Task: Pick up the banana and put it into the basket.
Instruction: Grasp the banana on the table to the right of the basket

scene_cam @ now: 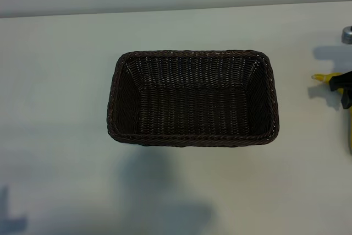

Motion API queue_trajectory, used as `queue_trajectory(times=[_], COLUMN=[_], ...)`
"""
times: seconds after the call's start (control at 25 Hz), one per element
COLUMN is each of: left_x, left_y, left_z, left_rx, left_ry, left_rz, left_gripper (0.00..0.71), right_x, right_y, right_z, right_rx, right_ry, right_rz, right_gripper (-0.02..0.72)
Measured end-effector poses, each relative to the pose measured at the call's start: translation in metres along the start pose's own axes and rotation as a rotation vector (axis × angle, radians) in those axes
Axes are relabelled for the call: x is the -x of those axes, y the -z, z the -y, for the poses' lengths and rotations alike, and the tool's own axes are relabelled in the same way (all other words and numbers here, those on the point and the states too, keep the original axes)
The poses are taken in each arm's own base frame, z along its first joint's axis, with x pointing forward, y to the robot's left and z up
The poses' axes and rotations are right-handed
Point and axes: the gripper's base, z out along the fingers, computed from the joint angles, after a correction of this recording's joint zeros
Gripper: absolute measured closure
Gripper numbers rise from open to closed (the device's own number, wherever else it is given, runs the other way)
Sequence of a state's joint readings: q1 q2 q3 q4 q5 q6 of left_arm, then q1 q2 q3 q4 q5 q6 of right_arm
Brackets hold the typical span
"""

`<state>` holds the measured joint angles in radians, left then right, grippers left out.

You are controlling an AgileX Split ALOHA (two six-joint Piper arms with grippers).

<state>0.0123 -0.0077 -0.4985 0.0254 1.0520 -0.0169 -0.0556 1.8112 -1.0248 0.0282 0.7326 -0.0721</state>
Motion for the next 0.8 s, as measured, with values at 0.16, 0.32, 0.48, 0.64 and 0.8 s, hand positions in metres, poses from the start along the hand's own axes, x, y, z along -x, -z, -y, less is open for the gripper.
queue_trajectory(times=[0.16, 0.32, 0.48, 0.64, 0.8], left_x=[0.000, 0.000, 0.000, 0.000, 0.000], left_y=[0.000, 0.000, 0.000, 0.000, 0.000], left_z=[0.000, 0.000, 0.000, 0.000, 0.000], left_rx=[0.000, 0.000, 0.000, 0.000, 0.000], left_ry=[0.000, -0.002, -0.002, -0.003, -0.003], left_rz=[0.000, 0.000, 0.000, 0.000, 0.000], left_gripper=[0.138, 0.138, 0.138, 0.138, 0.138], right_x=[0.001, -0.001, -0.001, -0.001, -0.002], right_y=[-0.013, -0.026, -0.026, -0.026, -0.022], right_z=[0.001, 0.001, 0.001, 0.001, 0.001], right_rx=[-0.003, 0.001, 0.001, 0.001, 0.001], right_ry=[0.004, 0.003, 0.003, 0.004, 0.004], right_rz=[-0.027, -0.065, -0.067, -0.070, -0.070], right_gripper=[0.135, 0.135, 0.137, 0.241, 0.281])
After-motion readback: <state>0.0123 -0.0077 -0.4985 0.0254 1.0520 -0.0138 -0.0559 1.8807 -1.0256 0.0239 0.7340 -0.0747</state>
